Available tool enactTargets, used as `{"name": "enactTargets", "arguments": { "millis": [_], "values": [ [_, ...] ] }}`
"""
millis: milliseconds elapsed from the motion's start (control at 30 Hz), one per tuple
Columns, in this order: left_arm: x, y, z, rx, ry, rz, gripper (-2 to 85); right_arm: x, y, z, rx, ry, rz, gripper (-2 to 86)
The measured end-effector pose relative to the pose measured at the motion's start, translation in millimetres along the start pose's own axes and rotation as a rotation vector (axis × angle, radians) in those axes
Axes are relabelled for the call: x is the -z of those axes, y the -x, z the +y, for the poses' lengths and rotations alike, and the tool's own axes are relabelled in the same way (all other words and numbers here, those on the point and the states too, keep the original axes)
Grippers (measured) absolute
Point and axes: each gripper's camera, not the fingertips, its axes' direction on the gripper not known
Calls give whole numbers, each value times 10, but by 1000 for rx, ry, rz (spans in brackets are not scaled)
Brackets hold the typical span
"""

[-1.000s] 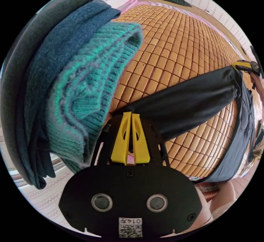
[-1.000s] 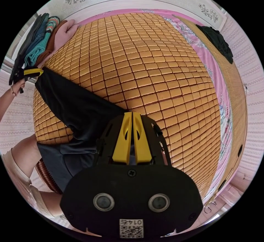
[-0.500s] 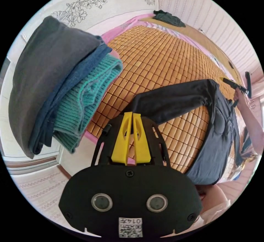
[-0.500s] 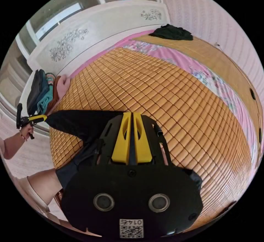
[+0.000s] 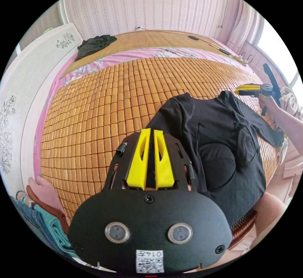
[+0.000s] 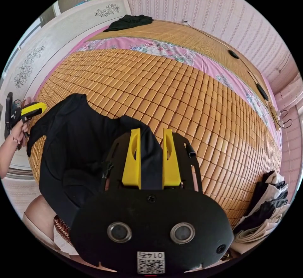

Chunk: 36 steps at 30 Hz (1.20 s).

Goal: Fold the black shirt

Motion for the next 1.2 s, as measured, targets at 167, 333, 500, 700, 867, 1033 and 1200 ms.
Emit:
{"name": "enactTargets", "arguments": {
  "millis": [167,333,500,700,867,1033,1200],
  "values": [
    [-291,-189,-172,-94,69,-46,22,-86,-52,-25,23,60,-22,16],
    [-357,-242,-238,-110,88,-60,11,-37,-221,-70,-16,71,-6,5],
    [-423,-229,-288,1,105,-164,-4,151,-370,-48,-48,59,-60,47],
    [-66,-482,-32,-38,11,-62,-6,994,-192,867,-101,-86,-160,52],
    [126,-1112,725,-164,130,80,-7,1050,693,2181,1,153,-121,6],
    [5,-1525,1319,-153,297,151,-5,781,1368,2963,73,367,-116,-2],
    [-237,-1641,1592,-211,354,80,-5,607,1542,3135,177,395,-87,-5]
  ]
}}
